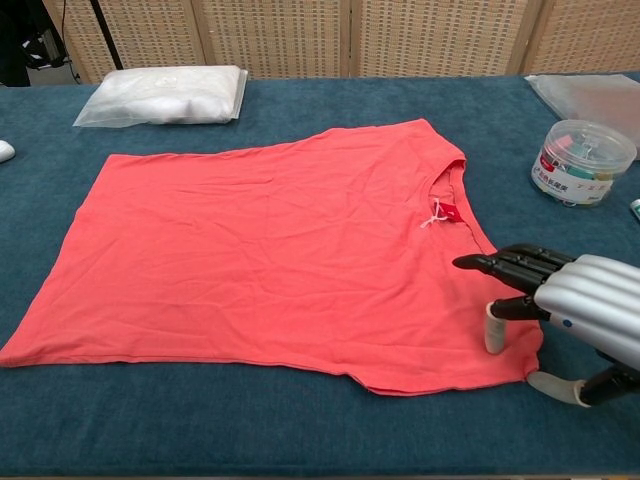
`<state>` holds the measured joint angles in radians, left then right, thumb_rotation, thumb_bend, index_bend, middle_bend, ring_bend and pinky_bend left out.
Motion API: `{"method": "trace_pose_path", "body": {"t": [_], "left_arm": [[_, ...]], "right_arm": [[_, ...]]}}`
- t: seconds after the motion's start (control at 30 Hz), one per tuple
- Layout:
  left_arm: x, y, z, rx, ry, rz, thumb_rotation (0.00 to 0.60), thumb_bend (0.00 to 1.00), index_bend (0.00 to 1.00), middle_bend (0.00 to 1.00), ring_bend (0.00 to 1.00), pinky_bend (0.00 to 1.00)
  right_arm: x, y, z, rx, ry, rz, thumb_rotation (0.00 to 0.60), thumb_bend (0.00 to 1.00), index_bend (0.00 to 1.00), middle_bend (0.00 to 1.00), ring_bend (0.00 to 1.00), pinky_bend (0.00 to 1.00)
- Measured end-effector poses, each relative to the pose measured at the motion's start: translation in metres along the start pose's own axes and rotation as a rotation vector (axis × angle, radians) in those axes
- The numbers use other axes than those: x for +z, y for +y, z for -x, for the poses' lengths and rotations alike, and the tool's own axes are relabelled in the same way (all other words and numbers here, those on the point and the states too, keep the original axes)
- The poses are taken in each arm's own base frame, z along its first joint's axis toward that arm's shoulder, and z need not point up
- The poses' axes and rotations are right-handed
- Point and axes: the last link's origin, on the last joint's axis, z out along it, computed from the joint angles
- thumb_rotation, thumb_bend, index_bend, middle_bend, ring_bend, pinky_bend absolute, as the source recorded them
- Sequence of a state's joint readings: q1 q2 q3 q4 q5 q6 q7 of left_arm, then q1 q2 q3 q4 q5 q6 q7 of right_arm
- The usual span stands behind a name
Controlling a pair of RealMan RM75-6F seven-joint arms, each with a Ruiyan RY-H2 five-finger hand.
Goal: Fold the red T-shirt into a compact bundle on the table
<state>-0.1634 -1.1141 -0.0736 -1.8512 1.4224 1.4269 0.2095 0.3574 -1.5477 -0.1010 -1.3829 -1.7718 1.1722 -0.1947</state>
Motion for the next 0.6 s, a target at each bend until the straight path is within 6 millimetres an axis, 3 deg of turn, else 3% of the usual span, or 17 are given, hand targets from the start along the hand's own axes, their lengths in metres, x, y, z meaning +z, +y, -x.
{"method": "trace_pose_path", "body": {"t": [0.2,0.6], "left_arm": [[0.0005,-0.0004,0.0002,-0.001,-0.002,-0.002,0.600,0.00,0.00,0.00,0.00,0.00],[0.0015,-0.0001,0.0028,0.007,-0.007,-0.005,0.600,0.00,0.00,0.00,0.00,0.00]], "right_arm": [[0.0017,-0.0007,0.0009,-0.005,-0.004,-0.005,0.600,0.44,0.53,0.00,0.00,0.00],[0.0091,0.0022,0.0003,-0.005,0.035,-0.014,0.600,0.44,0.59,0.00,0.00,0.00]]}}
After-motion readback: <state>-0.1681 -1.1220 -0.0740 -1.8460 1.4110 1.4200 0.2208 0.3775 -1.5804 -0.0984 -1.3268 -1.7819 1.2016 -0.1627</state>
